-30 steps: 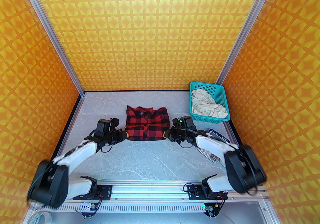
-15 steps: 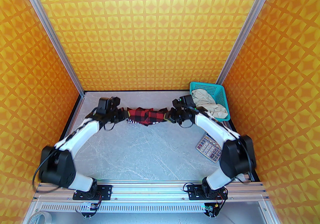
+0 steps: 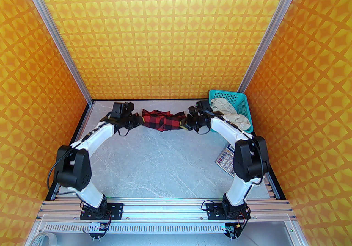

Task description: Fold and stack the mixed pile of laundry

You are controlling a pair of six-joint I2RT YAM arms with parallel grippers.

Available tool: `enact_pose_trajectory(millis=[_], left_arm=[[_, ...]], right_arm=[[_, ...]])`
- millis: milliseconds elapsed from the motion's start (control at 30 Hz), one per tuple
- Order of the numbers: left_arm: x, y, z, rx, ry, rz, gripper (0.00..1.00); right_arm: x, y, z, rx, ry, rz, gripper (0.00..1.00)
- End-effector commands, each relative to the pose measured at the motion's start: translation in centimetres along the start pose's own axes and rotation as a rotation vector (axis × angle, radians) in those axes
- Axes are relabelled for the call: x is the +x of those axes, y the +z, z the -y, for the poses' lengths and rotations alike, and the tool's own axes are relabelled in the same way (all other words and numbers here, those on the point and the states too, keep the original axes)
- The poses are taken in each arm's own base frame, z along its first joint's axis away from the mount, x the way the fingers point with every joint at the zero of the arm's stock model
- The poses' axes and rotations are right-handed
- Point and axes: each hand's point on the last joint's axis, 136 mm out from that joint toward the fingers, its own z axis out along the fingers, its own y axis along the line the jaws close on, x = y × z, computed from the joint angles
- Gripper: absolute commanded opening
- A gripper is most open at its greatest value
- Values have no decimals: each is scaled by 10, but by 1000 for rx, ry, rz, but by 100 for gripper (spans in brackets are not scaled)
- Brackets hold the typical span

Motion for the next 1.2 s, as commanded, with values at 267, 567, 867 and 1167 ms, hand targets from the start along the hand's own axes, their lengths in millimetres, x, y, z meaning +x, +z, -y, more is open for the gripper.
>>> enact_pose_trajectory(millis=[267, 567, 867, 1167], left_arm=[[98, -42, -47, -94, -91, -21, 0], [79, -74, -21, -125, -24, 45, 0], [-15, -41, 4, -130, -24, 100, 0], [-70, 9, -11, -99, -103, 108, 0]], right_arm=[[93, -8, 59, 93, 75, -45, 0], [96, -40, 35, 125, 15, -17, 3], [19, -27, -7, 75, -7, -60, 9], [-51, 9, -9, -36, 52, -73, 19]])
